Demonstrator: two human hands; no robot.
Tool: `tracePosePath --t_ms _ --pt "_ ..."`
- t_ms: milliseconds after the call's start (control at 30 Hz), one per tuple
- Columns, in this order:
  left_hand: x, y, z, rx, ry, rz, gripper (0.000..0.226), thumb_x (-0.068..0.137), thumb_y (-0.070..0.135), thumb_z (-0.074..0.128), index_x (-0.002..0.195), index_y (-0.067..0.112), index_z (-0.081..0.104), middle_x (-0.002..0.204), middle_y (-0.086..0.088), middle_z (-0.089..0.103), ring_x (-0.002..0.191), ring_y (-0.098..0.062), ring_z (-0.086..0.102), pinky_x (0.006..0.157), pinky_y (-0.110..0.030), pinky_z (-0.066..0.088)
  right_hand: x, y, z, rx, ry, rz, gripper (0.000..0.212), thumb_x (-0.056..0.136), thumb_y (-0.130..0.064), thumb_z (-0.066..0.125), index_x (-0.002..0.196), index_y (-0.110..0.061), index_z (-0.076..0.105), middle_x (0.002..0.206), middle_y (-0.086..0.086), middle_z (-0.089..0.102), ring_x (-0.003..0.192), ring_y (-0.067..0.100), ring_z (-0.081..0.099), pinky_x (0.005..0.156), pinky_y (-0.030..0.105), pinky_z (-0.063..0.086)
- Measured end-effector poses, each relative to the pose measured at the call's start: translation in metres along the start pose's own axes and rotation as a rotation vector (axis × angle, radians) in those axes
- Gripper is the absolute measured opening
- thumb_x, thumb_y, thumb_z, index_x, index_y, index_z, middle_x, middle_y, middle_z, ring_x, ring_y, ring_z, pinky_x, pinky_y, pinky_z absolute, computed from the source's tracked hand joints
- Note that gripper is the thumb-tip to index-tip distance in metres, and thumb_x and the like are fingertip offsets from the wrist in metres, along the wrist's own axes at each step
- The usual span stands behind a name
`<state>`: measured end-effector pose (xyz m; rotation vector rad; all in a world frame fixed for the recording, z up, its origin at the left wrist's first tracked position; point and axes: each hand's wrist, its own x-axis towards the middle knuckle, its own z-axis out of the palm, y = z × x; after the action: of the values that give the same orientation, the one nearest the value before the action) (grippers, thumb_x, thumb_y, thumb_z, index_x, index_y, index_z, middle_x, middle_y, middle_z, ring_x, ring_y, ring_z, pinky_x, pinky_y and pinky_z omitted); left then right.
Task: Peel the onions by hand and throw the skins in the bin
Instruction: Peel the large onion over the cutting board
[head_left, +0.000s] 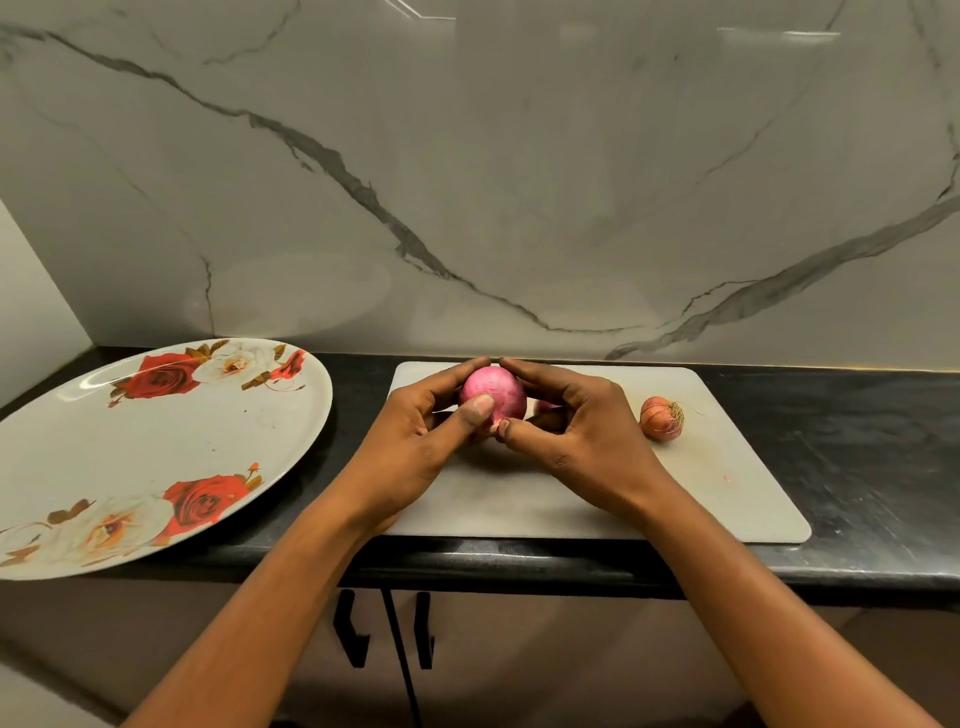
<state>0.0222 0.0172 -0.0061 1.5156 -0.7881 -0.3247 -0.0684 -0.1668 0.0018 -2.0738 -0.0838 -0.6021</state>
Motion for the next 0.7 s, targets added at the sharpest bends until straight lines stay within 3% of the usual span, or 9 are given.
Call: tracePosePath --t_ms 100,200,467,567,633,700 --pt "0.0002 -0.0019 -0.0004 0.022 0.025 -0.006 0.051 0.097 0.029 0.069 0.147 0.024 0.060 0.136 0.002 0.069 0.130 -0.022 0.065 0.112 -0.048 0.051 -0.0008 -0.0003 0.0046 -0.006 0.026 -0.001 0.059 0.083 -0.034 0.080 0.140 -0.024 0.067 0.096 -0.025 0.071 0.061 0.002 0.062 0.068 0.016 0.049" --pt "0.0013 -0.0044 -0.0002 0.049 0.029 -0.011 0.053 0.098 0.030 0.069 0.149 0.025 0.058 0.137 0.004 0.068 0.131 -0.020 0.063 0.113 -0.048 0.050 -0.0015 -0.0001 0.0054 -0.044 0.042 -0.002 0.068 0.078 -0.050 0.070 0.142 -0.026 0.066 0.081 -0.037 0.066 0.058 0.002 0.059 0.065 0.018 0.049" --pt "0.0028 -0.0039 0.0001 0.018 0.024 -0.011 0.055 0.096 0.031 0.068 0.149 0.023 0.057 0.137 0.002 0.068 0.130 -0.019 0.064 0.111 -0.044 0.052 -0.0006 0.0018 0.0037 -0.076 0.043 0.011 0.067 0.082 -0.049 0.065 0.146 -0.030 0.060 0.069 -0.013 0.065 0.057 0.003 0.054 0.065 0.034 0.057" --pt "0.0033 -0.0015 0.0021 -0.100 0.043 -0.026 0.050 0.097 0.023 0.064 0.146 0.016 0.059 0.130 0.000 0.071 0.122 -0.021 0.069 0.099 -0.035 0.059 -0.0007 0.0044 0.0032 -0.083 0.054 -0.001 0.061 0.085 -0.035 0.061 0.145 -0.032 0.061 0.065 -0.002 0.065 0.057 0.018 0.059 0.069 0.045 0.063" --pt "0.0038 -0.0005 0.0025 -0.136 0.051 -0.028 0.049 0.097 0.021 0.063 0.145 0.015 0.059 0.130 -0.001 0.071 0.121 -0.022 0.070 0.095 -0.033 0.061 -0.0014 0.0045 0.0035 -0.065 0.057 -0.011 0.059 0.086 -0.031 0.061 0.144 -0.033 0.062 0.064 -0.004 0.065 0.060 0.027 0.062 0.071 0.051 0.063" --pt "0.0036 -0.0002 0.0024 -0.131 0.050 -0.028 0.049 0.097 0.024 0.064 0.145 0.016 0.059 0.133 -0.003 0.069 0.123 -0.023 0.069 0.097 -0.036 0.061 -0.0028 0.0032 0.0041 -0.034 0.051 -0.019 0.055 0.089 -0.032 0.064 0.144 -0.030 0.062 0.068 -0.015 0.067 0.060 0.025 0.065 0.072 0.051 0.064"
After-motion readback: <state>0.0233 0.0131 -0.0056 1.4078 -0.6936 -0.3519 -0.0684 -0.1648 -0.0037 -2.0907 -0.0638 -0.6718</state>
